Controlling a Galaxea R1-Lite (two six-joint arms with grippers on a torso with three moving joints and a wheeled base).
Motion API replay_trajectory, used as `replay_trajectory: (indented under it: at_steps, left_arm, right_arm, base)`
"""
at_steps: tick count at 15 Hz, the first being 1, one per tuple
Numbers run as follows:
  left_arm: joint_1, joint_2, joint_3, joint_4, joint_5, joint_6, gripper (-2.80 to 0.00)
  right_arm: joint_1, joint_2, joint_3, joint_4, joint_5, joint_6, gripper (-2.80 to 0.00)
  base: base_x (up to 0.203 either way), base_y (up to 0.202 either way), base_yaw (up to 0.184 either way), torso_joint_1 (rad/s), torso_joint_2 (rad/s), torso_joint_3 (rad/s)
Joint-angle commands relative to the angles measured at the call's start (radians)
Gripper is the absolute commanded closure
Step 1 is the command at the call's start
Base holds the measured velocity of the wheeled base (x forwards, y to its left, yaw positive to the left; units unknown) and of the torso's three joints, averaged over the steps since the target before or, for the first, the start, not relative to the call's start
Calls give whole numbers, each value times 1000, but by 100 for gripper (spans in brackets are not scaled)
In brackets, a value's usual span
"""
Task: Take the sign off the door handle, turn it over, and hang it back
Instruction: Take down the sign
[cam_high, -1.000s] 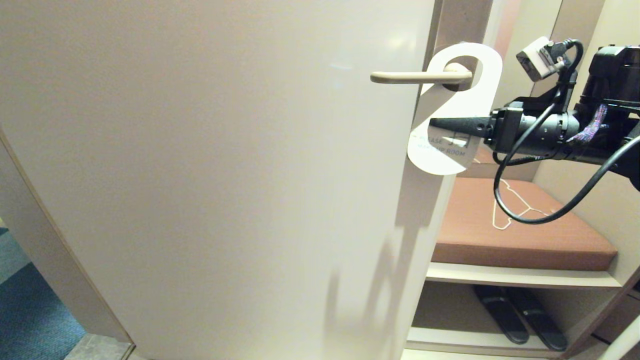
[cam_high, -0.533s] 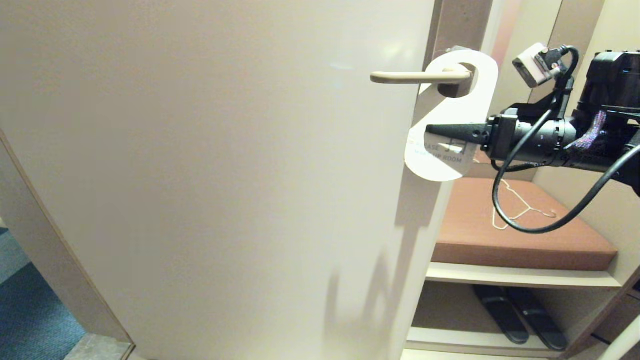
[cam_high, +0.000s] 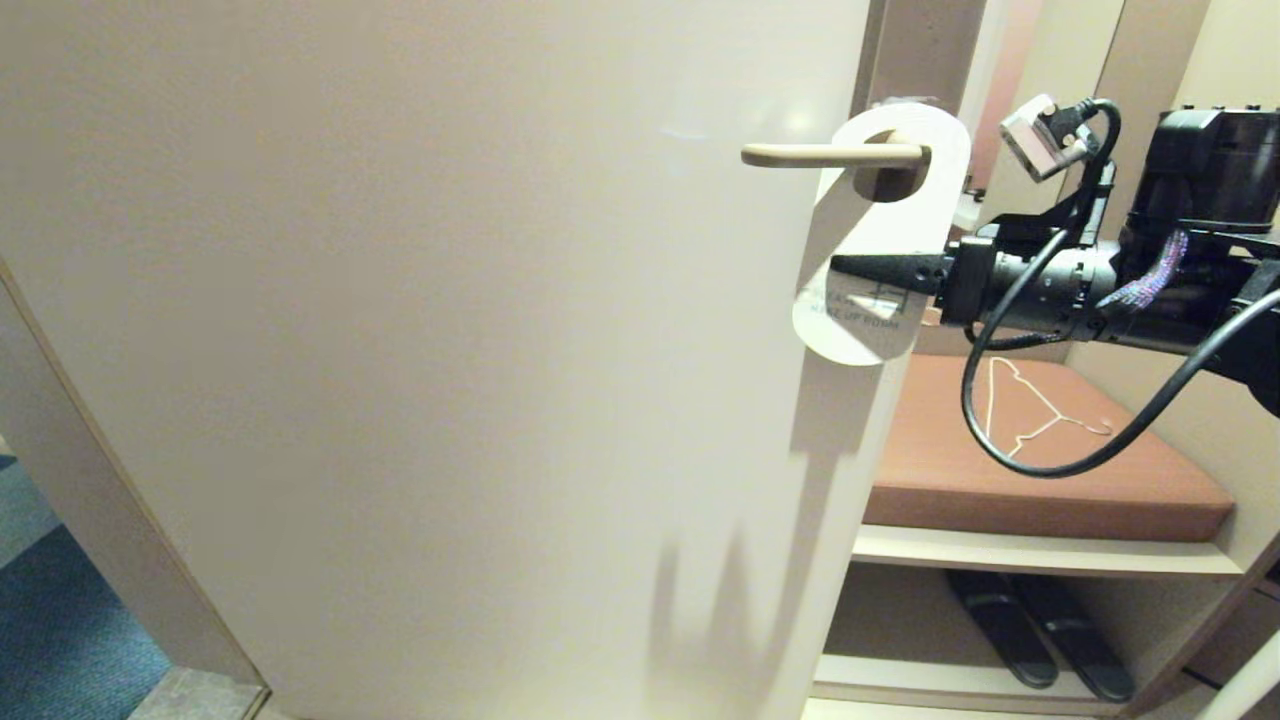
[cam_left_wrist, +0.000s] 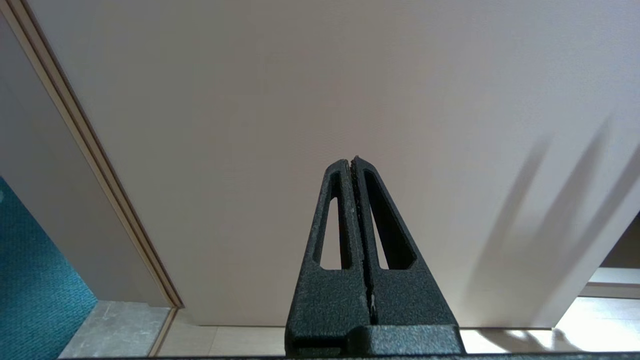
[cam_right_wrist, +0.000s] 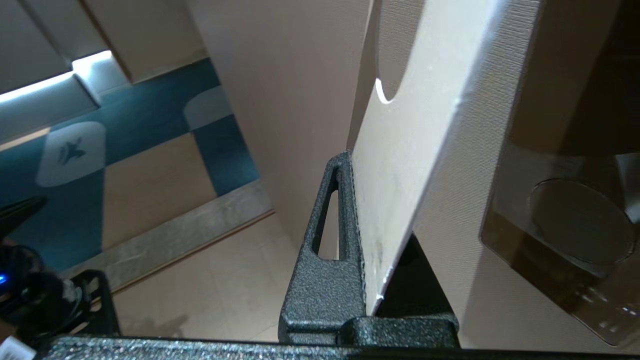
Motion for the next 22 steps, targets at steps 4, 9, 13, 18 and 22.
replay_trajectory:
  at_steps: [4, 9, 13, 18, 22]
  left_arm:
    - [0, 1, 0, 0, 0, 0, 0]
    - [0, 1, 0, 0, 0, 0, 0]
    - [0, 1, 0, 0, 0, 0, 0]
    - [0, 1, 0, 0, 0, 0, 0]
    - [0, 1, 0, 0, 0, 0, 0]
  right_arm:
    - [45, 29, -10, -3, -52, -76, 0]
    - [88, 80, -64, -9, -129, -124, 0]
    - [108, 130, -136, -10, -215, -156, 0]
    - [157, 158, -153, -8, -370, -155, 0]
    - [169, 154, -164, -8, -370, -153, 0]
  base:
    - [0, 0, 0, 0, 0, 0]
    - [0, 0, 0, 0, 0, 0]
    - [0, 0, 0, 0, 0, 0]
    - [0, 0, 0, 0, 0, 0]
    - [0, 0, 0, 0, 0, 0]
